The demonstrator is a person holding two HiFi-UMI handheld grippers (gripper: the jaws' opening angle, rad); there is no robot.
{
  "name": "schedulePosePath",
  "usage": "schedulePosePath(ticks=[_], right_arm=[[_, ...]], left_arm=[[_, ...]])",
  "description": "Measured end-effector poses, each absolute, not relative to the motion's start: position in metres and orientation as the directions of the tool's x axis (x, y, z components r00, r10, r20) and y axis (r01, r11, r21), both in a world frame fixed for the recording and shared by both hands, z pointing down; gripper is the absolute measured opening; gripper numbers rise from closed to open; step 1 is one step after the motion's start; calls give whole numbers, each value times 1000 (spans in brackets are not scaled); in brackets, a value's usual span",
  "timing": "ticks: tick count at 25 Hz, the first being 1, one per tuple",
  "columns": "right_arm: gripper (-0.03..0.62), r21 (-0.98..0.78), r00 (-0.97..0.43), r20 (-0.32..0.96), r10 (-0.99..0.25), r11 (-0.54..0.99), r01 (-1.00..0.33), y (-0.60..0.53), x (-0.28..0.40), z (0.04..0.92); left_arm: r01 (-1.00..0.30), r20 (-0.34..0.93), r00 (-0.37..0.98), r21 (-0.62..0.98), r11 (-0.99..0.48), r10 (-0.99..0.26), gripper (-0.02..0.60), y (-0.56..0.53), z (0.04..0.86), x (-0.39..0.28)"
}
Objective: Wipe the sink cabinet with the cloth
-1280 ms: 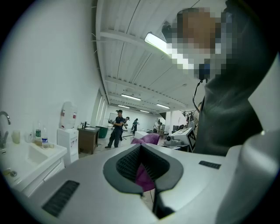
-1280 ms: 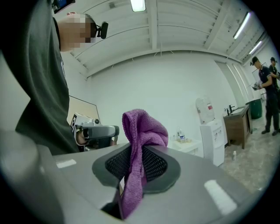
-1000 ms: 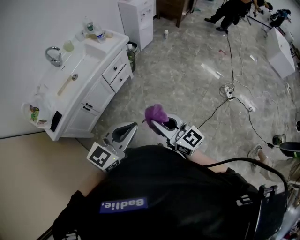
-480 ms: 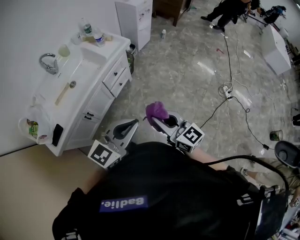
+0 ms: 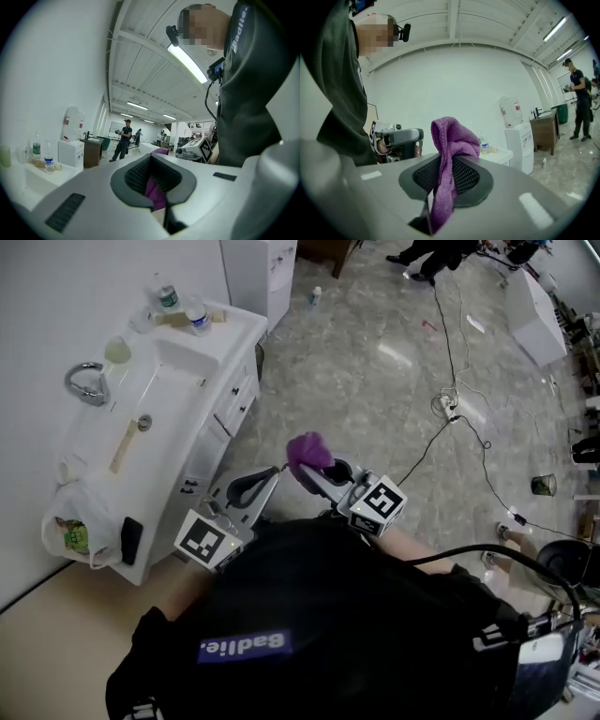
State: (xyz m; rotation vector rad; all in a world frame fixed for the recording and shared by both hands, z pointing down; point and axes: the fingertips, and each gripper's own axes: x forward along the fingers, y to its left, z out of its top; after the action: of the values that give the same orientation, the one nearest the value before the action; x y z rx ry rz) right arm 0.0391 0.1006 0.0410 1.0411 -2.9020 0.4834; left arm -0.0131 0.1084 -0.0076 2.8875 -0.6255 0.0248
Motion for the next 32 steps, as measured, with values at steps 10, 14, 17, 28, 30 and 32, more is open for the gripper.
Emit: schedulePosePath(ticks=[10,14,17,28,30,32], right_arm=[[57,-288,-815,112,-568,766,-574,50,56,56],[57,-285,-841,105,-530,795,-536,25,71,65],[57,-287,-853,103,-512,806,-518,15,88,77],[57,-309,-844,137,-519,787,-534,-74,114,188],[57,-301,-840,124,-528,787,-539,-87,116,210],[57,-292,-840,110,-531,790,-538,-97,114,234]], left_arm=[[-481,87,877,188,-857,-473,0,68,2,2],[-516,102,856,195,-834,-506,0,47,10,21],[-535,103,845,194,-822,-526,0,37,18,37],[-561,152,827,175,-809,-541,0,-36,123,64],[-555,170,830,160,-816,-531,0,-42,149,67],[-554,176,830,150,-819,-529,0,-49,179,69]])
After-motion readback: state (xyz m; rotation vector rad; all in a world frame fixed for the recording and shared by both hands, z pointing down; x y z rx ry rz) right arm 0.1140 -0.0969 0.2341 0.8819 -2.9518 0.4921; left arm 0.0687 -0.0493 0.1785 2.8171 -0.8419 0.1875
